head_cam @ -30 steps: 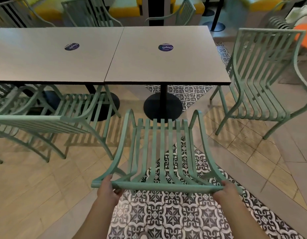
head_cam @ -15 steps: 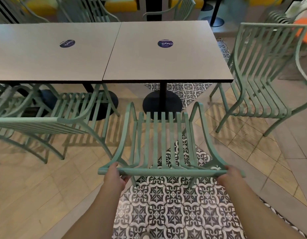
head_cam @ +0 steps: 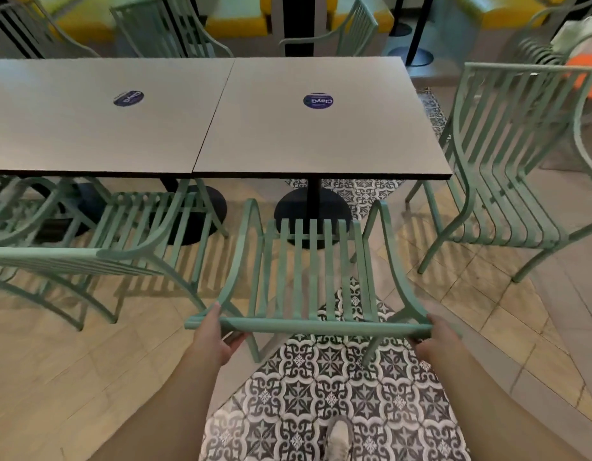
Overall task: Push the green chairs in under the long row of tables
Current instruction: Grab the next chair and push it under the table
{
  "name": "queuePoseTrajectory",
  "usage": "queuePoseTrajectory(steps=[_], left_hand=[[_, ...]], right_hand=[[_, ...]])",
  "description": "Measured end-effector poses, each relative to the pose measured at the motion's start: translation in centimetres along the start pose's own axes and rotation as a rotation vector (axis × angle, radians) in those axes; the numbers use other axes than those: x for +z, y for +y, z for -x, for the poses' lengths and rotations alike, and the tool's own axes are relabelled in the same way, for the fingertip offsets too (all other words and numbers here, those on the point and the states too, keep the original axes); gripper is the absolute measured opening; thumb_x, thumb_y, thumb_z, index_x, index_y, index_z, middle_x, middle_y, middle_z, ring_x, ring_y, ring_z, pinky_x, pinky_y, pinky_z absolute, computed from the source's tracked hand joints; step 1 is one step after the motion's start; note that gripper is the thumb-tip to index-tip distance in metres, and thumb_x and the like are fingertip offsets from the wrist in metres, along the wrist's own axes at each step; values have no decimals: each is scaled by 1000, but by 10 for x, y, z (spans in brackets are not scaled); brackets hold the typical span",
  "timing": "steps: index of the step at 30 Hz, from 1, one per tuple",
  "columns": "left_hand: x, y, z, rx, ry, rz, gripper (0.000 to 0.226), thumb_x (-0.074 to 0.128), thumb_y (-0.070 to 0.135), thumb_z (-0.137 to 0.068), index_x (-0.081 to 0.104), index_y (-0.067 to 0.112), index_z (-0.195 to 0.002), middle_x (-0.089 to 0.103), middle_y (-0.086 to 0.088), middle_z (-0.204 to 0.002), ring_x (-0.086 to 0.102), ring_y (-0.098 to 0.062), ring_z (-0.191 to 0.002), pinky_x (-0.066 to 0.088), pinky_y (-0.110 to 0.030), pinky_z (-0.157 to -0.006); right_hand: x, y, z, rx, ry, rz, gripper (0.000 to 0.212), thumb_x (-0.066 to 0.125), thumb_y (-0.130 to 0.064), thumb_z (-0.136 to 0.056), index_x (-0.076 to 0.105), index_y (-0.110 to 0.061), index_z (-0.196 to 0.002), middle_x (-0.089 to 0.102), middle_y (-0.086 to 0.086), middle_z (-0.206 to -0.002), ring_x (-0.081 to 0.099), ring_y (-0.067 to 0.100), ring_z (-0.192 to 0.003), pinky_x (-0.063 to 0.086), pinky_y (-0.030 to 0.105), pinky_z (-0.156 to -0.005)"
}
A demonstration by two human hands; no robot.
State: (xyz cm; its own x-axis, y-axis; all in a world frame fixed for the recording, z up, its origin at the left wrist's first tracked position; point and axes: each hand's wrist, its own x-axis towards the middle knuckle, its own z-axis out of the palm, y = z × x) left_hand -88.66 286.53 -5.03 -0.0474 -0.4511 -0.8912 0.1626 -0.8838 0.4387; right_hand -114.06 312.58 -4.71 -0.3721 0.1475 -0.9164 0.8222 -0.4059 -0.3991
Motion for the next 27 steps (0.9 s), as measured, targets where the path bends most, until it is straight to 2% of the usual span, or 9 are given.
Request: queuePoseTrajectory(steps=[4, 9, 12, 16, 19, 23, 27], left_hand=[[26, 13, -3, 13, 9, -7, 62, 68, 35, -89, 43, 1, -134, 54, -23, -129, 58, -38, -105, 52, -47, -70], [54, 22, -10, 22, 0, -11, 65, 71, 36, -85, 46, -2, -131, 57, -25, -124, 60, -38, -100, 51, -47, -58], [69, 25, -16, 12, 17, -2, 64, 71, 36, -86, 47, -3, -131, 58, -26, -124, 60, -38, -105, 52, -48, -63], [88, 25, -19, 14, 2, 27, 59, 70, 34, -87, 46, -2, -129, 57, -23, -122, 58, -37, -102, 54, -48, -77], [98, 29, -21, -5, 10, 12, 60, 69, 32, -88, 44, 0, -131, 55, -23, -122, 58, -37, -107, 53, -49, -84], [112, 35, -20, 2, 13, 14, 62, 69, 32, -88, 43, -1, -133, 56, -23, -124, 56, -38, -114, 53, -48, -80], [124, 41, -23, 8, -9, -16, 52, 70, 32, -87, 48, 1, -122, 58, -23, -114, 59, -38, -105, 54, -46, -75]], right_hand=[[18, -11, -7, 25, -33, -24, 54, 67, -22, -87, 43, -10, -133, 51, 13, -129, 56, 31, -113, 51, 43, -95], [42, -32, -27, 36, -30, 6, 57, 69, -22, -83, 44, -9, -132, 54, 14, -121, 60, 32, -104, 54, 43, -90], [52, -40, -33, 72, -31, 4, 55, 71, -23, -81, 47, -9, -128, 56, 15, -119, 62, 33, -100, 56, 42, -87], [72, -53, -34, 55, -31, -4, 49, 66, -18, -87, 46, -9, -130, 53, 16, -128, 57, 34, -113, 52, 45, -93], [80, -56, -39, 68, -21, -7, 50, 63, -15, -88, 43, -8, -134, 50, 16, -134, 53, 35, -120, 48, 49, -97], [93, -63, -37, 79, -3, 10, 49, 62, -16, -88, 45, -8, -133, 52, 16, -132, 55, 35, -117, 50, 48, -95], [103, -71, -38, 45, -41, 46, 34, 60, -16, -90, 47, -7, -120, 52, 13, -127, 57, 31, -110, 53, 40, -89]])
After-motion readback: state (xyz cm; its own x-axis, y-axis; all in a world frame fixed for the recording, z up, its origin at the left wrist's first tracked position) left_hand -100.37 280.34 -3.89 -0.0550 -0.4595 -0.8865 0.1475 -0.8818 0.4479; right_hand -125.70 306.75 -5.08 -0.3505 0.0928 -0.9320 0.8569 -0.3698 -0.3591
